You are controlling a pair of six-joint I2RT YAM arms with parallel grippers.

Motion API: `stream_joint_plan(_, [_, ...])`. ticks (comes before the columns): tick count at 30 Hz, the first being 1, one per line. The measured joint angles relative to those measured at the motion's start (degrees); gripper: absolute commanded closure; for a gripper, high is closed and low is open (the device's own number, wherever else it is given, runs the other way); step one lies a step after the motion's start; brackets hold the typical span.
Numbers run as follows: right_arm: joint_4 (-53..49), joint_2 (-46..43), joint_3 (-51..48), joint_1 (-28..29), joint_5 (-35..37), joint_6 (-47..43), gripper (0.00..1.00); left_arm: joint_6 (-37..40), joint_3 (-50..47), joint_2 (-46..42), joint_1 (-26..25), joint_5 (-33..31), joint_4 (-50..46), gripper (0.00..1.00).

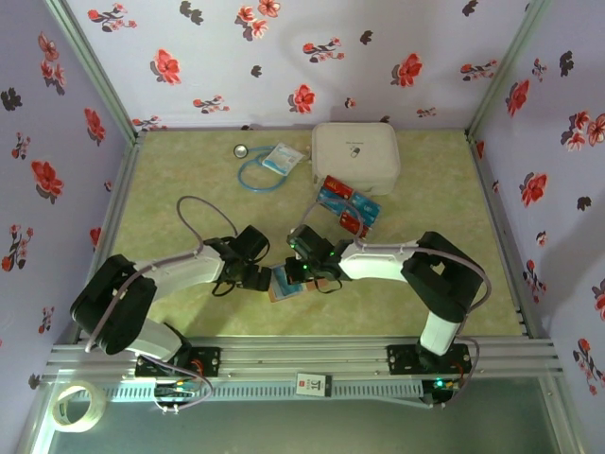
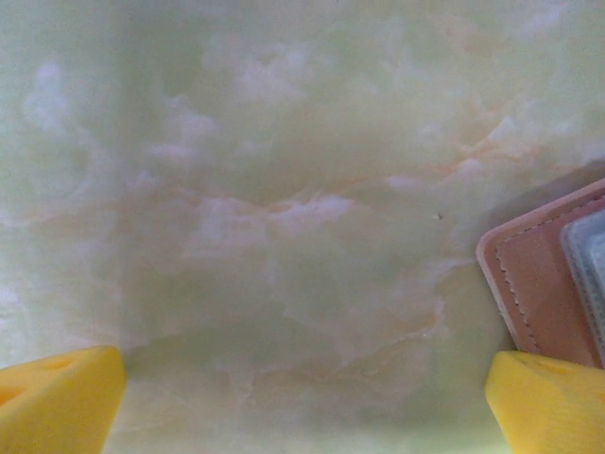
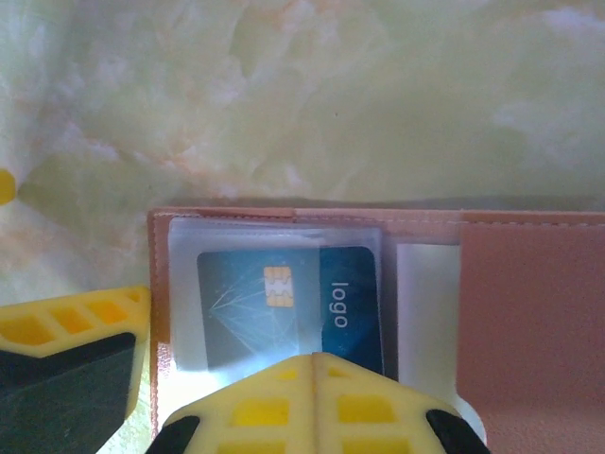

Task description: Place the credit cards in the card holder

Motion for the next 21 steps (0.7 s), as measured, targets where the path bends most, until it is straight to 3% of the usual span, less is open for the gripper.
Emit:
stream_joint_plan(14, [-2.97, -6.73, -2.16, -1.25, 4.17, -0.09, 1.0, 3.1, 3.3, 1.88, 1.51, 0.52, -0.72, 0.0])
stream_joint_plan(21, [-3.87, -6.75, -4.07, -1.38, 4.76, -0.07, 1.0, 2.91, 2.97, -2.58, 1.51, 0.63, -1.68, 0.0])
